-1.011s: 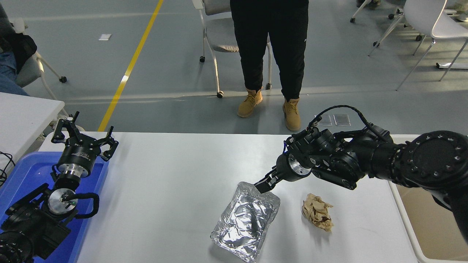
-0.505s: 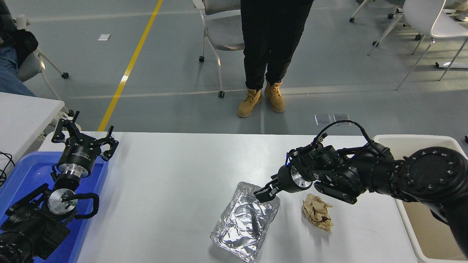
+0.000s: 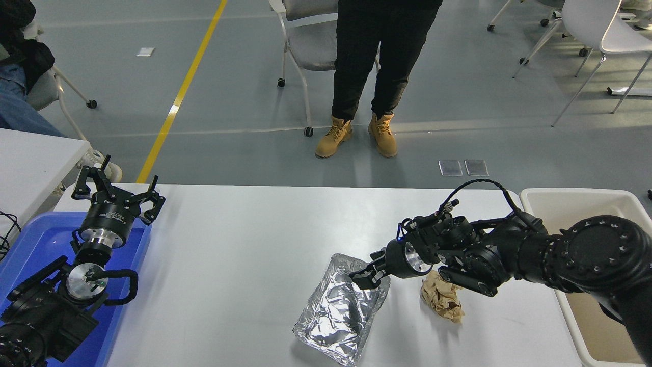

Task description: Clean the table surface

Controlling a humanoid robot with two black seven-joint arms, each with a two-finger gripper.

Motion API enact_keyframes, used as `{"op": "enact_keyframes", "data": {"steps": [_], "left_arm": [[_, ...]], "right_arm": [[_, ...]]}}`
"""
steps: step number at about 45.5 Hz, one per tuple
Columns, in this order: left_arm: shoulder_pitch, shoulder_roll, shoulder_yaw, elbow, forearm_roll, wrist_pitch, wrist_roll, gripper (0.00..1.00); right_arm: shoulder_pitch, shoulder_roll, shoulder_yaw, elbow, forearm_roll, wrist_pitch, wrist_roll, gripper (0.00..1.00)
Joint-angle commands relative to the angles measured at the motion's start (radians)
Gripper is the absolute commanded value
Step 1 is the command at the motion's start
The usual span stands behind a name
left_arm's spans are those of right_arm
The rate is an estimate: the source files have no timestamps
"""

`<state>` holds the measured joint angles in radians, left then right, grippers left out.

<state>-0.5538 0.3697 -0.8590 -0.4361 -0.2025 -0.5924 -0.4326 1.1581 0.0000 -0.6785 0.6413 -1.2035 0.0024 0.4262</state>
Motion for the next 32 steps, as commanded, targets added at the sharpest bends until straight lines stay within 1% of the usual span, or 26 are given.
{"op": "enact_keyframes", "data": {"steps": [1, 4, 8, 12, 18, 32], "left_arm": [[0.0, 0.0, 0.0, 0.0, 0.0, -0.001, 0.0, 1.0], [0.0, 0.0, 0.0, 0.0, 0.0, 0.0, 0.0, 1.0], [0.0, 0.0, 0.0, 0.0, 0.0, 0.0, 0.0, 1.0], [0.0, 0.0, 0.0, -0.001, 0.0, 0.0, 0.0, 1.0], [0.0, 0.0, 0.0, 0.0, 0.0, -0.001, 0.0, 1.0], [0.0, 0.0, 0.0, 0.0, 0.0, -0.001, 0.0, 1.0]], "right_arm": [[-0.024, 0.0, -0.003, -0.009, -0.001, -0.015, 0.005, 0.44], [-0.031, 0.0, -0.006, -0.012, -0.001, -0.018, 0.005, 0.37], [-0.034, 0.0, -0.006, -0.017, -0.001, -0.018, 0.005, 0.32], [-0.037, 0.0, -0.007, -0.022, -0.001, -0.018, 0.005, 0.21], [-0.044, 0.0, -0.01, -0.029, -0.001, -0.016, 0.006, 0.01], [-0.04, 0.0, -0.01, -0.054, 0.002, -0.01, 0.008, 0.0]]}}
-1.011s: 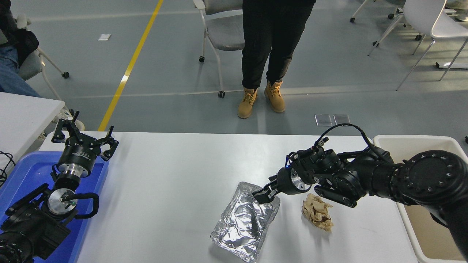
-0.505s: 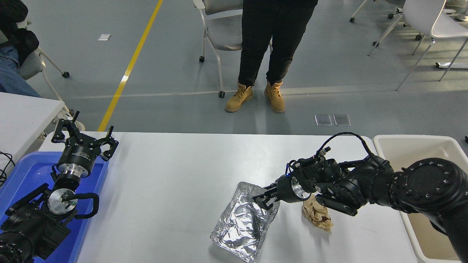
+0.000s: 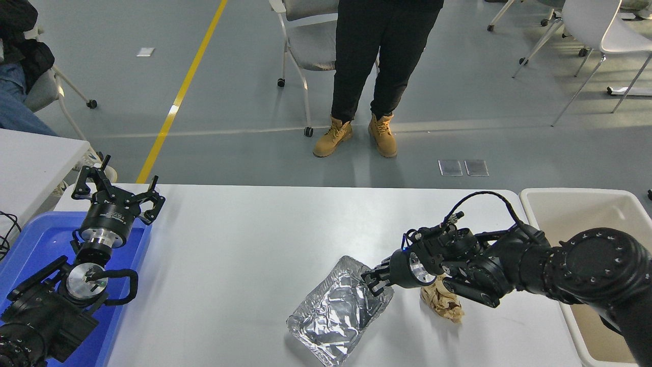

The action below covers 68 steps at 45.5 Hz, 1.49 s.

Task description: Clean the table surface

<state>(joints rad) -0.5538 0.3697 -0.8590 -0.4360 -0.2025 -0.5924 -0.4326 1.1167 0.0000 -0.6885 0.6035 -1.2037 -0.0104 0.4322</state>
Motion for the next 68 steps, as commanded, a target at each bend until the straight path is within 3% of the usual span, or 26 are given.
{"op": "enact_keyframes", "data": {"steps": [1, 8, 19, 25, 38, 60, 68], "left_arm": [[0.0, 0.0, 0.0, -0.001, 0.0, -0.001, 0.0, 1.0], [0.0, 0.0, 0.0, 0.0, 0.0, -0.001, 0.0, 1.0], [0.0, 0.0, 0.0, 0.0, 0.0, 0.0, 0.0, 1.0], [0.0, 0.0, 0.0, 0.0, 0.0, 0.0, 0.0, 1.0], [0.0, 0.0, 0.0, -0.001, 0.0, 0.0, 0.0, 1.0], [0.0, 0.0, 0.0, -0.001, 0.0, 0.0, 0.0, 1.0], [0.0, 0.0, 0.0, 0.0, 0.0, 0.0, 0.0, 1.0]], "right_arm": [[0.003, 0.0, 0.0, -0.016, 0.004, 0.001, 0.003, 0.0], [0.025, 0.0, 0.02, -0.018, 0.03, 0.004, 0.008, 0.0], [0.103, 0.0, 0.006, -0.018, 0.285, 0.015, 0.03, 0.0], [0.136, -0.008, 0.012, -0.01, 0.299, 0.05, 0.03, 0.0], [0.261, -0.213, 0.009, 0.001, 0.444, 0.208, 0.031, 0.0], [0.406, -0.549, 0.043, 0.211, 0.451, 0.401, 0.085, 0.0], [0.411, -0.604, 0.122, 0.24, 0.451, 0.454, 0.085, 0.0]]}}
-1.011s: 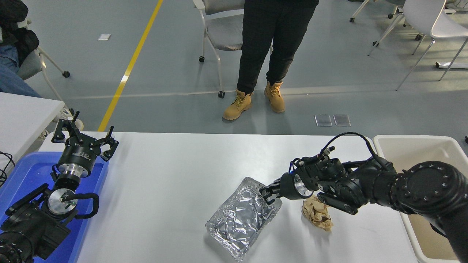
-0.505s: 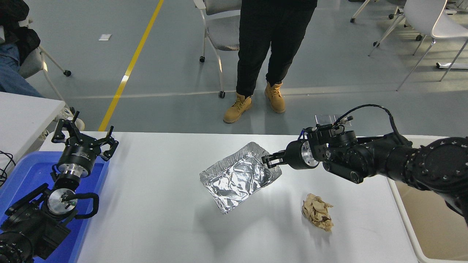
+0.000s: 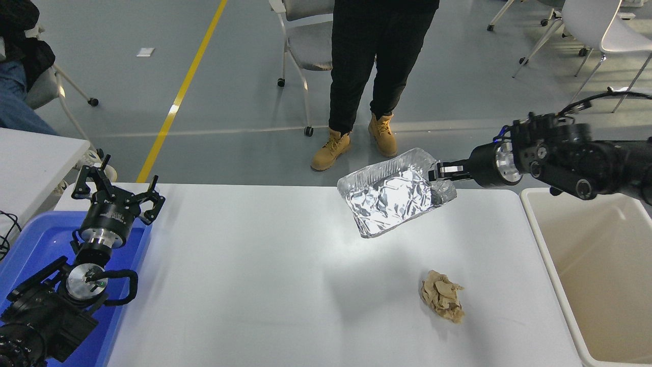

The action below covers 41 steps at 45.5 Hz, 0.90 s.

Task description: Clean the table surface

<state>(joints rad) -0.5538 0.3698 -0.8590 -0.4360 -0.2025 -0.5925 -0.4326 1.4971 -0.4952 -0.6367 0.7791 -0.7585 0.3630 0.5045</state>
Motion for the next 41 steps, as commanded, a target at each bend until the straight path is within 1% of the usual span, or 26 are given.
{"op": "enact_keyframes", "data": {"steps": [1, 11, 23, 29, 35, 41], "left_arm": [[0.0, 0.0, 0.0, 0.0, 0.0, 0.0, 0.0, 1.0], [0.0, 0.0, 0.0, -0.001, 0.0, -0.001, 0.0, 1.0], [0.0, 0.0, 0.0, 0.0, 0.0, -0.001, 0.0, 1.0], [0.0, 0.0, 0.0, 0.0, 0.0, -0.001, 0.0, 1.0], [0.0, 0.0, 0.0, 0.0, 0.0, -0.001, 0.0, 1.0], [0.0, 0.0, 0.0, -0.001, 0.0, -0.001, 0.0, 1.0]], "right_arm": [[0.031, -0.112, 0.075, 0.065, 0.005, 0.082, 0.012, 0.0], [0.035, -0.129, 0.078, 0.039, 0.007, 0.082, 0.012, 0.0], [0.026, -0.238, 0.072, -0.024, 0.036, 0.083, 0.014, 0.0], [0.009, -0.276, 0.069, -0.101, 0.051, 0.085, 0.014, 0.0], [-0.061, -0.295, 0.068, -0.217, 0.083, 0.088, 0.014, 0.0], [-0.179, -0.298, 0.068, -0.375, 0.122, 0.093, 0.012, 0.0]]}}
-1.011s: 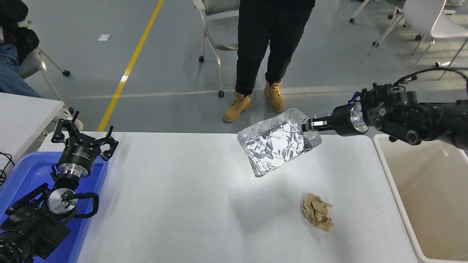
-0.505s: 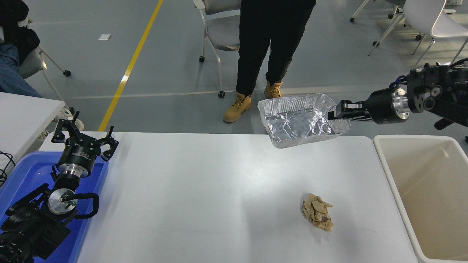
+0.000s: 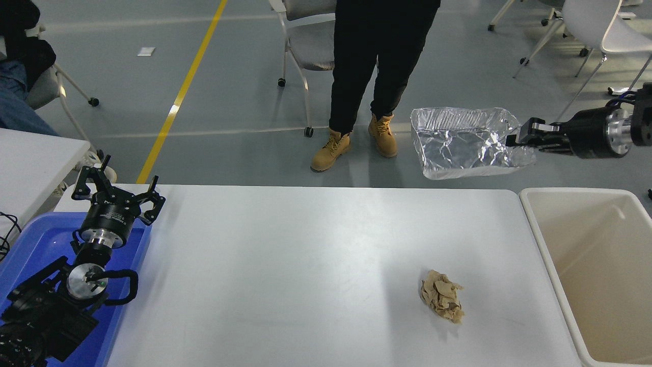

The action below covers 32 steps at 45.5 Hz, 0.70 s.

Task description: Clean the table surface

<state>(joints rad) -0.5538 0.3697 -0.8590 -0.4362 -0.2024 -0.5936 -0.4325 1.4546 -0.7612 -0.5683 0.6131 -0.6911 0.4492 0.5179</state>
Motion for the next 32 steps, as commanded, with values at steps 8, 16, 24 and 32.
{"op": "enact_keyframes", "data": {"steps": [8, 16, 24, 32], "left_arm": [[0.0, 0.0, 0.0, -0.001, 0.0, 0.0, 0.0, 1.0], [0.0, 0.0, 0.0, 0.001, 0.0, 0.001, 0.0, 1.0], [0.0, 0.0, 0.0, -0.001, 0.0, 0.0, 0.0, 1.0], [0.0, 0.0, 0.0, -0.001, 0.0, 0.0, 0.0, 1.0]], "right_arm": [[-0.299, -0.02, 0.001, -0.403, 0.131, 0.006, -0.003, 0.0], [-0.401, -0.027, 0.007, -0.46, 0.206, 0.005, -0.01, 0.0], [-0.459, -0.043, 0.008, -0.501, 0.248, 0.002, -0.012, 0.0], [-0.523, -0.052, 0.033, -0.538, 0.286, 0.0, -0.027, 0.0]]}}
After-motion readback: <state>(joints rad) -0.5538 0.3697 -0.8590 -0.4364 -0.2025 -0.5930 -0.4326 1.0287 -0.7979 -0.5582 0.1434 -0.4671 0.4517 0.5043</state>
